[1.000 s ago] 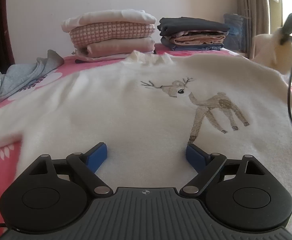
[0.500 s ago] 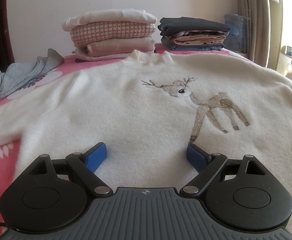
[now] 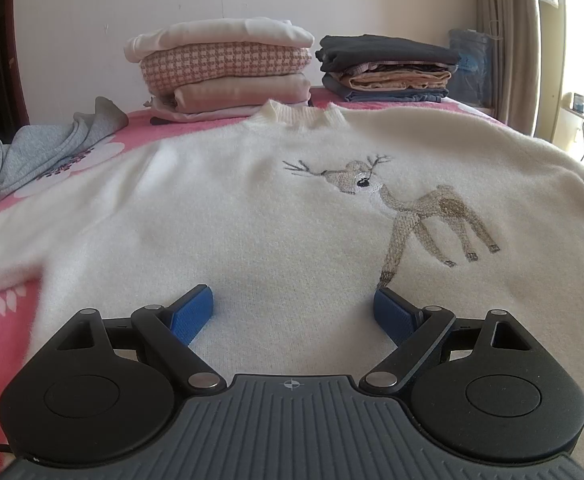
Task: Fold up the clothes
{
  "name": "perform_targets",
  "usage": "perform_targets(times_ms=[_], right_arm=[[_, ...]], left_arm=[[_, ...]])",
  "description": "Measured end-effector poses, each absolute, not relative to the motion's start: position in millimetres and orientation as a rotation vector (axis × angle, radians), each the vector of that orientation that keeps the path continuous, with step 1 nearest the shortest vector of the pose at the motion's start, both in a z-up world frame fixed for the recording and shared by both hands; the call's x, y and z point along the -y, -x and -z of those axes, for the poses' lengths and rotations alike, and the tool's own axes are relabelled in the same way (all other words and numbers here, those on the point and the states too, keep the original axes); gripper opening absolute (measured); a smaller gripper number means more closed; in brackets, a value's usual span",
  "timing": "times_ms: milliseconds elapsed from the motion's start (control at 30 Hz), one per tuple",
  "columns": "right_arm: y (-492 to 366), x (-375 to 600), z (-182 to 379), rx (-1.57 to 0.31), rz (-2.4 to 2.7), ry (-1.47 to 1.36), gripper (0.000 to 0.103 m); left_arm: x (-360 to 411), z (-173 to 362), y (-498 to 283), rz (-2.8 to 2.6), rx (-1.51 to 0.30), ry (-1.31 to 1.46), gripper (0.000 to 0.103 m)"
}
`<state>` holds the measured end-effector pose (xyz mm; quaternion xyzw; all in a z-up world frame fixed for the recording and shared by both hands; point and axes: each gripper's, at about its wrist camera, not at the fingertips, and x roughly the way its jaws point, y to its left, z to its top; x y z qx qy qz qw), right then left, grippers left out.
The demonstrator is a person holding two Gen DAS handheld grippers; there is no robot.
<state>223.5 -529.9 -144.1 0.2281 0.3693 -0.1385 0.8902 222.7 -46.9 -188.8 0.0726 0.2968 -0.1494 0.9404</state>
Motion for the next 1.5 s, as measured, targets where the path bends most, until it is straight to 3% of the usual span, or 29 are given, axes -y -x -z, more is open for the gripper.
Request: perform_targets(times_ms=[67, 233, 400, 533, 633, 700, 767, 800, 867, 967, 1133, 1300, 1400, 1500], right_arm=[[-275.4, 493.9, 130.4, -0.852, 0.112, -0.272, 0.064], [-369.8, 427.4, 135.6, -0.95, -0.064, 0.122, 0.069], [-399.8, 407.5, 150.4, -1.05, -0.191, 0.236, 0.071], [-418.3, 411.6, 160.7, -1.14, -0.215, 0.229, 0.093], [-428.3, 421.7, 165.5, -1.2, -0.206, 0.14, 0.095], [-428.1, 423.0, 165.2, -1.213, -0.211, 0.118, 0.088], [-420.3, 417.4, 160.1, -1.179, -0.237, 0.155, 0.064], [-414.8, 413.3, 157.6, -1.156, -0.253, 0.179, 0.056], [-406.5, 403.4, 153.8, -1.108, -0.246, 0.243, 0.03], [-391.8, 386.0, 147.0, -1.015, -0.201, 0.365, 0.013], [-374.5, 379.4, 138.8, -0.831, 0.003, 0.466, 0.01], [-386.0, 375.4, 172.8, -0.814, 0.142, 0.488, 0.01], [-398.3, 382.2, 187.1, -0.799, 0.227, 0.418, 0.019], [-404.6, 406.6, 176.9, -0.765, 0.304, 0.205, 0.045]], left_arm=[[46.8, 188.8, -222.7, 0.305, -0.606, -0.147, 0.089], [46.1, 189.6, -222.3, 0.307, -0.603, -0.144, 0.089], [46.4, 190.2, -222.1, 0.307, -0.601, -0.146, 0.09], [46.0, 190.3, -222.4, 0.307, -0.601, -0.144, 0.09], [46.0, 190.2, -221.9, 0.307, -0.599, -0.144, 0.09], [45.6, 190.2, -222.0, 0.306, -0.6, -0.144, 0.09], [45.7, 190.3, -221.7, 0.306, -0.599, -0.144, 0.09], [45.7, 190.3, -221.7, 0.306, -0.599, -0.143, 0.09], [45.6, 190.3, -221.7, 0.306, -0.599, -0.143, 0.09], [45.6, 190.1, -222.0, 0.306, -0.599, -0.142, 0.09], [46.0, 190.5, -221.7, 0.305, -0.596, -0.144, 0.09], [45.9, 190.7, -222.0, 0.305, -0.596, -0.145, 0.09], [45.6, 190.7, -222.3, 0.304, -0.596, -0.145, 0.09], [45.2, 190.7, -222.5, 0.304, -0.595, -0.144, 0.09]])
